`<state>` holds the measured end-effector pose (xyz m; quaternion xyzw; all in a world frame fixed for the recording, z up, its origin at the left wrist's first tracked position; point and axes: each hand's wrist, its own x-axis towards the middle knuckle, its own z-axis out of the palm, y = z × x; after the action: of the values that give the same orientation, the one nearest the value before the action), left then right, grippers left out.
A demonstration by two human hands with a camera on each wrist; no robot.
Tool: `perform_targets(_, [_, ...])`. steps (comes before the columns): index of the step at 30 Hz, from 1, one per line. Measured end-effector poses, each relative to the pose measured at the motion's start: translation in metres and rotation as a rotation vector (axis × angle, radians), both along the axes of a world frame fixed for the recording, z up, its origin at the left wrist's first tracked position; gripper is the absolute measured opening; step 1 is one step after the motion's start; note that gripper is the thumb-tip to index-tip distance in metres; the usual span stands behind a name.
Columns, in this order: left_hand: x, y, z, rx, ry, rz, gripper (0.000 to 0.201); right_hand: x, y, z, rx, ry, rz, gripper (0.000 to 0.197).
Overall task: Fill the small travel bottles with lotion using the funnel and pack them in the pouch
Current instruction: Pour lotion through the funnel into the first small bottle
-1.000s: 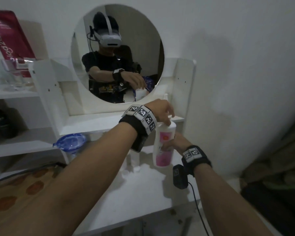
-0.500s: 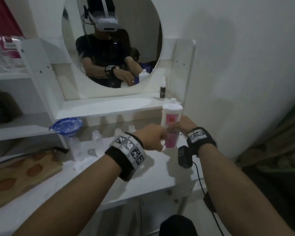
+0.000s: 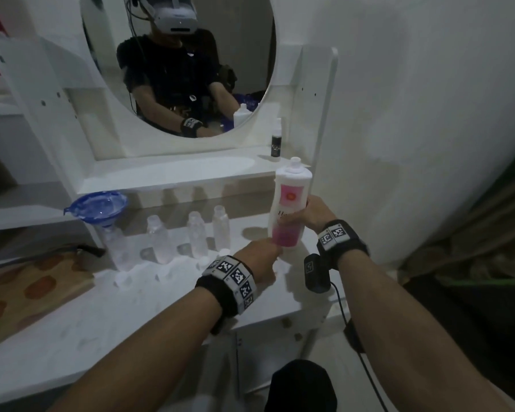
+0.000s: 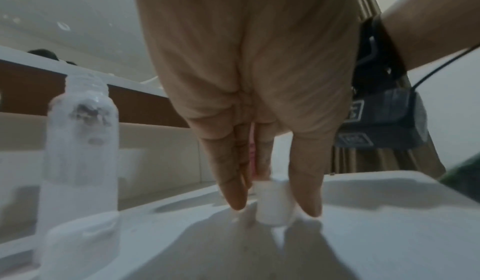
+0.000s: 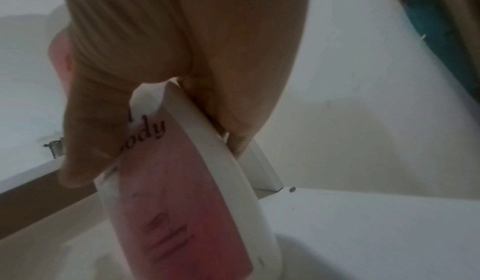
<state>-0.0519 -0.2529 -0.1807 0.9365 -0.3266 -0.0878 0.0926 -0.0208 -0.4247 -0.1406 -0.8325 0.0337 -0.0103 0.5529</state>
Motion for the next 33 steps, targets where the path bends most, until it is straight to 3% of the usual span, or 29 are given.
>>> perform_targets(4, [-0.015, 0.023, 0.029, -0.043, -0.011, -0.038, 0.063, -0.002, 0.005, -0.001, -0.016, -0.047, -0.062, 0.043])
perform_targets(11, [-0.043, 0.117, 0.117, -0.191, 0.02, 0.085, 0.037, -0.015, 0.018, 0.03, -0.077, -0.15, -0.105, 0.038])
perform_targets(15, [-0.054, 0.193, 0.164, -0.268, -0.126, 0.262, 0.029, -0.015, 0.039, 0.079, -0.223, -0.329, -0.053, 0.042])
perform_targets(18, [-0.045, 0.254, 0.183, -0.359, -0.28, 0.484, 0.026, -0.008, 0.07, 0.115, -0.467, -0.461, 0.017, 0.052])
perform_targets(21, [-0.03, 0.303, 0.183, -0.351, -0.294, 0.692, 0.029, 0.002, 0.106, 0.139, -0.692, -0.534, 0.077, 0.057])
perform_targets(24, [-0.019, 0.328, 0.166, -0.239, -0.124, 0.806, 0.041, 0.011, 0.141, 0.154, -0.878, -0.544, 0.142, 0.057])
perform_targets(27, [-0.013, 0.334, 0.147, -0.27, 0.048, 0.859, 0.055, 0.021, 0.17, 0.157, -0.978, -0.477, 0.193, 0.062])
perform_targets(33, [-0.005, 0.333, 0.124, -0.447, 0.231, 0.892, 0.061, 0.037, 0.213, 0.154, -1.127, -0.44, 0.265, 0.059])
